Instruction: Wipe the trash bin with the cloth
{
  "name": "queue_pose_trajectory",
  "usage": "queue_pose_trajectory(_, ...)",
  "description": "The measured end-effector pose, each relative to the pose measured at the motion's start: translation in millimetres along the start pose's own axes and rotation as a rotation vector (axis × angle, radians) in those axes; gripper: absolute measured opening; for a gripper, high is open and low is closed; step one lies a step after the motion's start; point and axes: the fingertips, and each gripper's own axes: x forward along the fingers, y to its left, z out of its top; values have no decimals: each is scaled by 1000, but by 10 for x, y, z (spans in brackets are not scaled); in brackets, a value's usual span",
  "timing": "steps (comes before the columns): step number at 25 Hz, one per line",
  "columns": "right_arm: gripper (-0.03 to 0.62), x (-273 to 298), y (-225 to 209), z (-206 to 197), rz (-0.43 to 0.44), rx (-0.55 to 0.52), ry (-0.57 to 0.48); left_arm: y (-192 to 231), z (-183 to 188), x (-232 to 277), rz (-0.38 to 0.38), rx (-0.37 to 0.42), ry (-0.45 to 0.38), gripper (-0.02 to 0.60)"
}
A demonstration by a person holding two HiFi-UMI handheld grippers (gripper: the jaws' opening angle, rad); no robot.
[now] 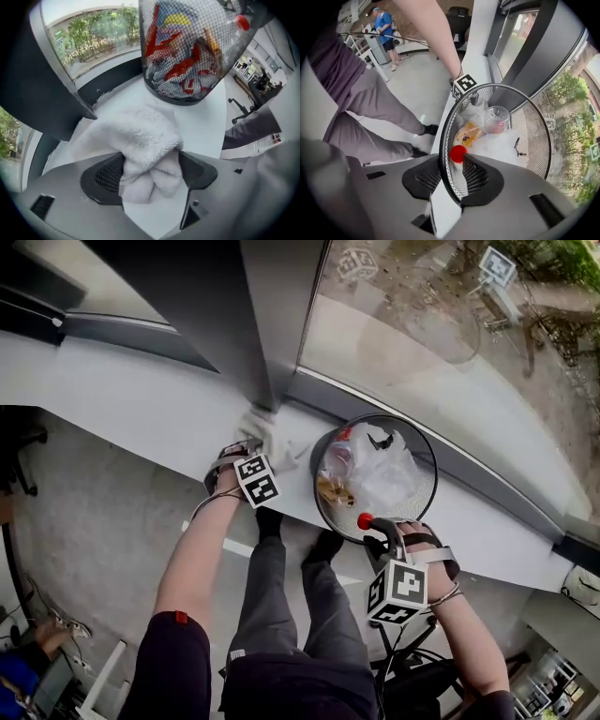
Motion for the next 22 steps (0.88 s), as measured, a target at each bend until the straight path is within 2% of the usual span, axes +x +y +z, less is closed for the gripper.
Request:
queue_pose_trajectory(1, 110, -1, -8, 26, -1, -9, -5, 19, 9, -25, 1, -12, -15, 323)
queue_pose_trajectory(2, 83, 8, 11, 41, -1, -28, -5, 20, 22, -56, -13, -49, -37, 216)
queue_pose_trajectory(3, 32, 18, 46, 50, -4, -43, -5, -1, 47, -97, -42, -111, -70, 153)
queue_pose_trajectory(6, 20, -4, 134, 55, 0, -4, -27, -61, 290, -371, -107, -330, -261, 123)
queue_pose_trajectory(9, 18, -96, 156, 128, 44, 97, -68, -26, 697, -970, -113, -445, -542, 121)
queue_pose_trajectory(12, 18, -185, 186, 239, 101, 203, -108, -61, 1058, -1569, -122, -442, -761, 121)
queue_pose_trajectory(14, 20, -210, 203, 288, 124, 246, -117, -156, 1264, -1839, -127, -402, -851, 121)
queue_pose_trajectory(19, 21, -209, 176, 406, 140, 326, -134, -311, 1319, -2012, -94, -376, -900, 117)
queue_pose_trajectory(22, 21, -241, 40, 447, 142, 398, -162, -500, 1314, -2143, -114, -331, -915, 114)
